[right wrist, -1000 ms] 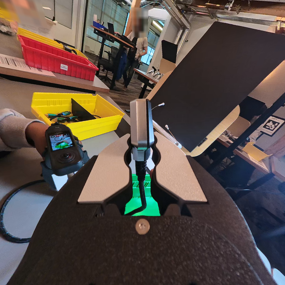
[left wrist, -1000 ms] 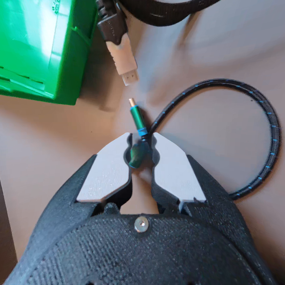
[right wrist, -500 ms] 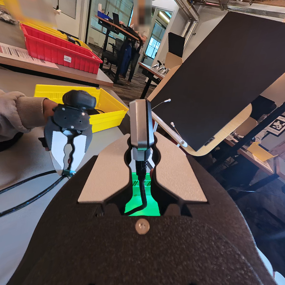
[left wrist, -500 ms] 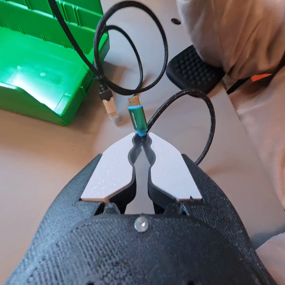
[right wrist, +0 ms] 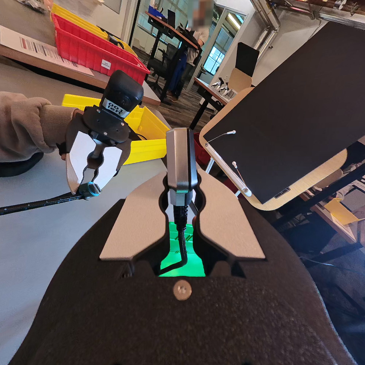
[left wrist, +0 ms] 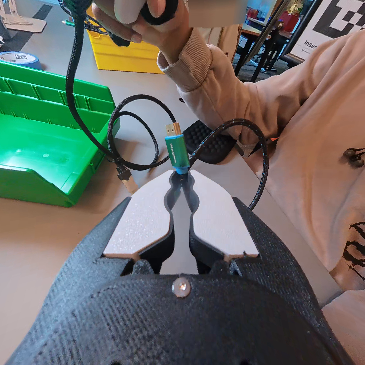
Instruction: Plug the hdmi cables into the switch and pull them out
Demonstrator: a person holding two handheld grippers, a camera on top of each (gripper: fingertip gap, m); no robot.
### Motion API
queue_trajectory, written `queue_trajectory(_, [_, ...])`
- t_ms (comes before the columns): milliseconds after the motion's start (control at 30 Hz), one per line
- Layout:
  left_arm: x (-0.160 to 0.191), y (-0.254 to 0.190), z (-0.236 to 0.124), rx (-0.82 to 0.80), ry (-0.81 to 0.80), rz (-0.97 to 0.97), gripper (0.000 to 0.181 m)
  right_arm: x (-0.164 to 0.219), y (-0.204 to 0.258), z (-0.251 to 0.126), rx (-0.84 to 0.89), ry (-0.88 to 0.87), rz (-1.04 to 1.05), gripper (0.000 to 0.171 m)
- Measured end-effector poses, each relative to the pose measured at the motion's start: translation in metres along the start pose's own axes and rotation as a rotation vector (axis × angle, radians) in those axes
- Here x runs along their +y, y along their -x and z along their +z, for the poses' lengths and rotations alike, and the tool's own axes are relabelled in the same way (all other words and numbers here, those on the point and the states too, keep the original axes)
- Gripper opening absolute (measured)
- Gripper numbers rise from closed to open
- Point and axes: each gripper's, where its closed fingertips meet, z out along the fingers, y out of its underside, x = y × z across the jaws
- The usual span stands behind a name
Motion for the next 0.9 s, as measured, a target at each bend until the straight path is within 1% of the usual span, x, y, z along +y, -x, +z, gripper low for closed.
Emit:
queue_trajectory(200, [0.004,0.003,-0.001,-0.012,0.018,-0.009,0.010,0.004,0.002,0.004,0.000,0.022,-0.008,0.023])
queue_trajectory(300, [0.013,0.009,0.001,-0.043,0.069,-0.042,0.010,0.005,0.002,0.004,-0.001,0.024,-0.007,0.023])
queue_trajectory(400, [0.037,0.008,0.006,-0.029,0.193,-0.080,0.010,0.006,0.002,0.005,-0.001,0.029,-0.007,0.023])
queue_trajectory(500, [0.072,0.007,0.010,-0.038,0.398,-0.076,0.010,0.007,0.003,0.006,-0.003,0.033,-0.007,0.023])
queue_trajectory(567, [0.090,0.011,0.014,-0.074,0.520,-0.055,0.011,0.008,0.003,0.006,-0.004,0.035,-0.008,0.023])
queue_trajectory(600, [0.093,0.014,0.017,-0.094,0.554,-0.043,0.011,0.008,0.003,0.007,-0.004,0.038,-0.009,0.023])
queue_trajectory(667, [0.089,0.020,0.023,-0.144,0.563,-0.004,0.012,0.009,0.002,0.006,0.000,0.044,-0.012,0.023])
queue_trajectory(700, [0.083,0.025,0.025,-0.183,0.542,0.015,0.021,0.009,0.002,0.006,0.003,0.045,-0.013,0.023])
queue_trajectory(733, [0.075,0.030,0.024,-0.221,0.513,0.027,0.026,0.009,0.001,0.005,0.005,0.044,-0.012,0.023])
queue_trajectory(833, [0.051,0.042,0.012,-0.338,0.430,0.049,0.027,0.008,-0.002,0.002,0.011,0.033,-0.004,0.023])
queue_trajectory(900, [0.045,0.044,0.000,-0.396,0.438,0.038,0.025,0.008,-0.003,0.001,0.013,0.028,0.003,0.023])
